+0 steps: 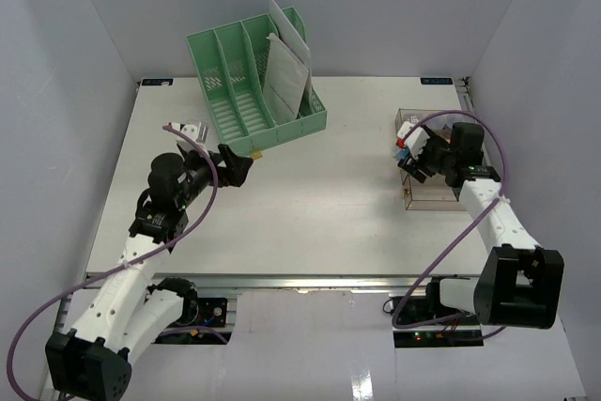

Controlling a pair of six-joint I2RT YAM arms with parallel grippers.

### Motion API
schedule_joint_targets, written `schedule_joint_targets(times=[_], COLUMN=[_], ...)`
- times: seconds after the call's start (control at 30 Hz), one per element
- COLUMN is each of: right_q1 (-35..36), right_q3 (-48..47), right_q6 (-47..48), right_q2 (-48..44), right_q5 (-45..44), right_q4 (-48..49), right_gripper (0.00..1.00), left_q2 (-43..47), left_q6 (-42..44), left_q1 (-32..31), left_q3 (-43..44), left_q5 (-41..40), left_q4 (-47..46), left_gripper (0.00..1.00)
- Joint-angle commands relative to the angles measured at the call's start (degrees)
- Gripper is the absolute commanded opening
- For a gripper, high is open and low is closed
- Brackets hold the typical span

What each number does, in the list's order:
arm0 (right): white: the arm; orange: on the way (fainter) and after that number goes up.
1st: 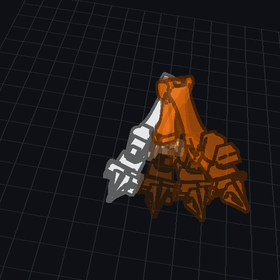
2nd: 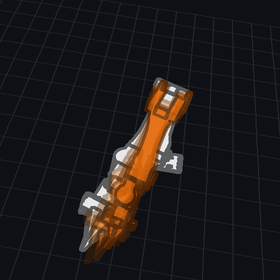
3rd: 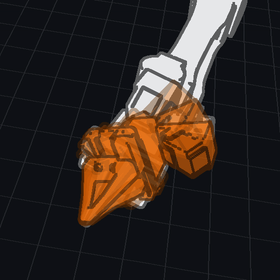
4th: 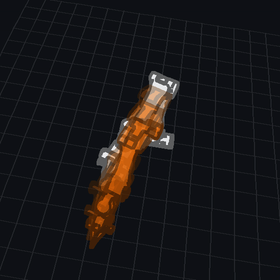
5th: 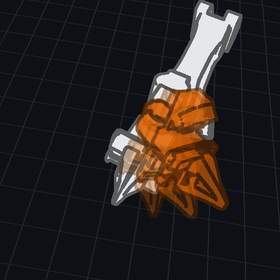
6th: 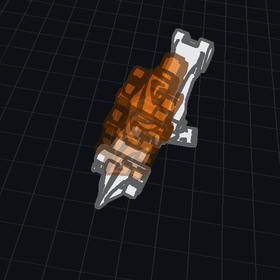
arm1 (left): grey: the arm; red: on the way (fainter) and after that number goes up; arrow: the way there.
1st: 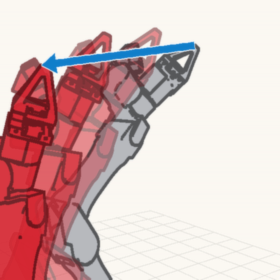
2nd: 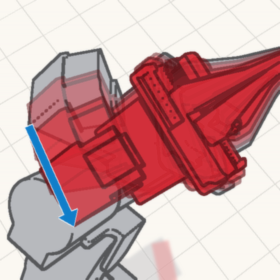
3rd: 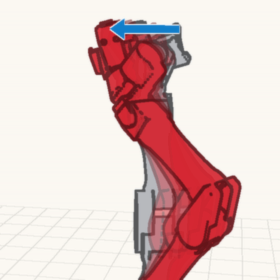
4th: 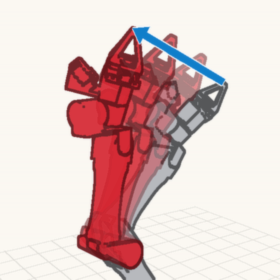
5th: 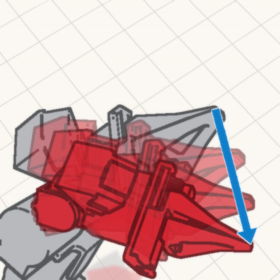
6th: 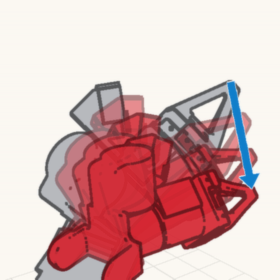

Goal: Organize the desk

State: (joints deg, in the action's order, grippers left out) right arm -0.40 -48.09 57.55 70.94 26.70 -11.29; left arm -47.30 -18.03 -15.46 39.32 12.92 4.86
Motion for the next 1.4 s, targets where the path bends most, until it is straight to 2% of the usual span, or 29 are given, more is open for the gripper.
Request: schedule_joint_targets(times=[0.0, 0.13, 0.4, 0.43, 0.63, 0.77, 0.97, 1.13, 1.37], right_q1=[-5.8, -7.14, -8.3, -8.3, -8.47, -8.91, -10.09, -11.31, -12.26], right_q3=[-5.03, -5.9, -11.83, -11.99, -9.8, -8.45, -6.98, -5.7, -5.61], right_q6=[14.2, 19.83, 21.23, 21.63, 23.45, 23.24, 21.81, 21.26, 18.56], right_q2=[4.35, 7.85, 17.32, 17.7, 17.84, 17.14, 15.53, 13.89, 9.83], right_q5=[-0.17, -0.58, -1.6, -1.45, -1.31, 0.05, 1.8, 3.2, 8.18], right_q4=[2.05, 2.23, 2.04, 1.98, 2.15, 2.15, 2.24, 2.05, 1.0], right_gripper=[0.09, 0.12, 0.21, 0.24, 0.65, 0.73, 0.81, 0.92, 0.93], left_q2=[5.24, 6.54, 6.17, 6.15, 4.81, 2.72, -4.08, -8.62, -16.15], left_q6=[7.68, 8.14, 8.36, 8.36, 8.28, 6.36, -1.04, -8.04, -10.36], left_q1=[0.35, 0.35, 0.37, 0.42, 0.43, 0.35, 0.35, 0.06, -3.43], left_q3=[-2.62, -3.09, -3.2, -3.18, -3.2, -3.28, -2.42, -3.12, -1.97], left_q5=[-5.56, -6.83, -7.76, -7.85, -6.66, -3.83, -2.63, -2.87, -8.51], left_q4=[7.01, 6.98, 7.38, 7.44, 7.44, 6.34, 4.84, 1.27, -2.31], left_gripper=[0.98, 0.98, 0.98, 0.98, 0.98, 0.98, 0.95, 0.93, 0.92])
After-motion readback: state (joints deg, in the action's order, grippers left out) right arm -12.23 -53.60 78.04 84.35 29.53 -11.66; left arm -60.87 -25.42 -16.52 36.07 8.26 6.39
